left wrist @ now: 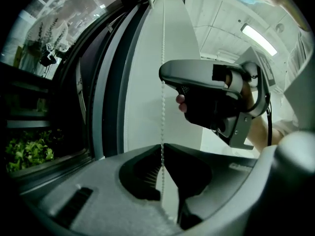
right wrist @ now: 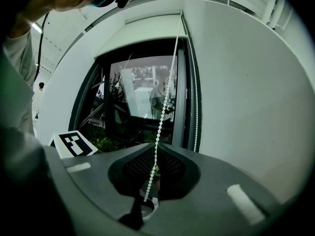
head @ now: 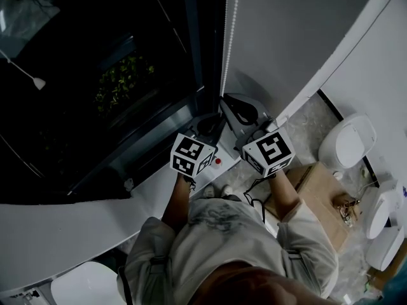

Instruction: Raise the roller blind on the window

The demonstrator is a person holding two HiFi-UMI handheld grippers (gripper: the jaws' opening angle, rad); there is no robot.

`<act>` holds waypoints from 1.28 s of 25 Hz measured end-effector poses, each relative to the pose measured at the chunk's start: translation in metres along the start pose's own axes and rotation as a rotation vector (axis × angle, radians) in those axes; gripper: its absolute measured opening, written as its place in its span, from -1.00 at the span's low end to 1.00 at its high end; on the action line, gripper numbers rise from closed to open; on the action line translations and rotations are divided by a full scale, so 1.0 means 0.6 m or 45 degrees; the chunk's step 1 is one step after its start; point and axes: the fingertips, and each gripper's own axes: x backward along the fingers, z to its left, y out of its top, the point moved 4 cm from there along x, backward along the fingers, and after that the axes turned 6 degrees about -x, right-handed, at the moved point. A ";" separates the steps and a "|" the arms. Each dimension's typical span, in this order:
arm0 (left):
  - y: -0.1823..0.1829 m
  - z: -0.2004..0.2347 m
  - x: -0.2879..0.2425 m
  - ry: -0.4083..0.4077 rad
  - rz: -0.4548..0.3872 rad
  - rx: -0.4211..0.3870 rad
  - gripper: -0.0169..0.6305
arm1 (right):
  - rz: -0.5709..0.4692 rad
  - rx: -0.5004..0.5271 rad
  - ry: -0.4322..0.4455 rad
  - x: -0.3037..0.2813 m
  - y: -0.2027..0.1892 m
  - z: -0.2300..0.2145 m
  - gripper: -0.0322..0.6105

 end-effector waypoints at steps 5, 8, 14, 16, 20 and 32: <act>-0.020 0.000 -0.007 0.001 0.026 0.020 -0.87 | 0.040 -0.004 -0.002 0.000 -0.021 -0.001 -0.83; -0.032 -0.002 -0.011 -0.004 0.040 0.027 -0.87 | 0.058 -0.009 -0.006 0.001 -0.031 0.000 -0.83; -0.056 -0.001 -0.014 -0.001 0.067 0.047 -0.87 | 0.103 -0.018 -0.001 -0.001 -0.054 0.002 -0.83; -0.064 0.001 -0.015 -0.001 0.076 0.056 -0.87 | 0.116 -0.023 0.000 -0.003 -0.062 0.002 -0.83; -0.080 0.006 -0.019 0.004 0.095 0.070 -0.87 | 0.156 -0.034 0.008 -0.008 -0.079 0.003 -0.83; -0.089 0.008 -0.019 0.010 0.084 0.081 -0.87 | 0.150 -0.046 -0.022 -0.012 -0.086 -0.001 -0.82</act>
